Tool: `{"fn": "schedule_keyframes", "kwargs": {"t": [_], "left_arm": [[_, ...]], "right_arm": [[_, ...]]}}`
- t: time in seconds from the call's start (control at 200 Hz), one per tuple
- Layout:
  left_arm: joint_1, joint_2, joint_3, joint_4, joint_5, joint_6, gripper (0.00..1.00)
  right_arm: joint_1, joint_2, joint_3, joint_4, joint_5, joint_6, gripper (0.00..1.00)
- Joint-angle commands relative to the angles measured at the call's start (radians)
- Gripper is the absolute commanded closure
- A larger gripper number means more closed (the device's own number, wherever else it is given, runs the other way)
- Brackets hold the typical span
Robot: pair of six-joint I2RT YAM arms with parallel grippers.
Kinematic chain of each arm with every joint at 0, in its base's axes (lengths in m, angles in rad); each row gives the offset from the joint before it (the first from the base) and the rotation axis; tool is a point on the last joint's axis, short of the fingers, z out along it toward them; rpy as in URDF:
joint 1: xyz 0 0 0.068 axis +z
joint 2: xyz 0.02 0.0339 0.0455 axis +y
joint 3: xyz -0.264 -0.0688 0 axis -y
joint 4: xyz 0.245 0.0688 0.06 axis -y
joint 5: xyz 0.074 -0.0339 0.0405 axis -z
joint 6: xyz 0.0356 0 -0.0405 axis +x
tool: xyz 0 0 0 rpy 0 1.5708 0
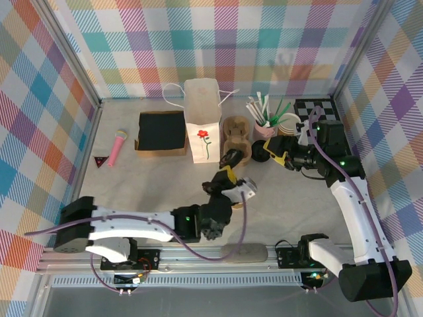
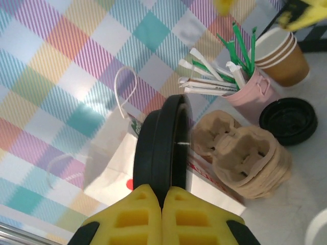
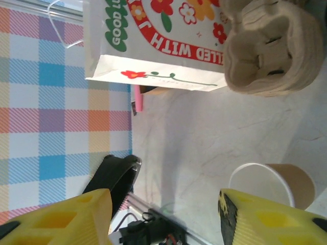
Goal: Pack the takeout coffee
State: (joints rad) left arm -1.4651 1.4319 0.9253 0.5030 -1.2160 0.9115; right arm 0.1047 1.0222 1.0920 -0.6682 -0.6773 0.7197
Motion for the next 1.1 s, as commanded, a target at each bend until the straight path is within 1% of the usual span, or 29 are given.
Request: {"fn": "schedule_keyframes", "kwargs": {"t": [0.0,0.095,0.145,0.25,0.355,0.53,0.73,1.095], "left_arm": [[-0.022,0.098,-0.034,0.54,-0.076,0.468,1.0],[-0.035,0.21,-0.028,0.838,-0.053,0.712,1.0],[-0.035,0.252,-0.014,0.85,-0.043,0.76,1.0],[-0.038,0.277,0.0,0.848,-0.025,0.75,1.0],[-0.039,0.296,0.012,0.85,-0.016,0.775,1.0],[-0.038,0.334,0.03,0.852,-0.014,0.794,1.0],[-0.039,0.347,0.038,0.85,-0.022,0.794,1.0],[-0.038,0.371,0.052,0.852,-0.023,0.791,1.0]], "right_arm": [[-0.009,-0.007,0.004,0.03,-0.074,0.019,0.45],[-0.009,-0.01,0.001,0.038,-0.09,0.022,0.5],[-0.009,-0.011,0.0,0.037,-0.1,0.017,0.52],[-0.01,-0.016,-0.007,0.034,-0.112,0.0,0.55],[-0.01,-0.016,-0.016,0.018,-0.11,-0.017,0.56],[-0.01,0.001,-0.05,0.059,-0.124,0.0,0.58],[-0.009,0.012,-0.058,0.09,-0.147,0.017,0.61],[-0.008,0.012,-0.072,0.082,-0.156,0.008,0.66]]}}
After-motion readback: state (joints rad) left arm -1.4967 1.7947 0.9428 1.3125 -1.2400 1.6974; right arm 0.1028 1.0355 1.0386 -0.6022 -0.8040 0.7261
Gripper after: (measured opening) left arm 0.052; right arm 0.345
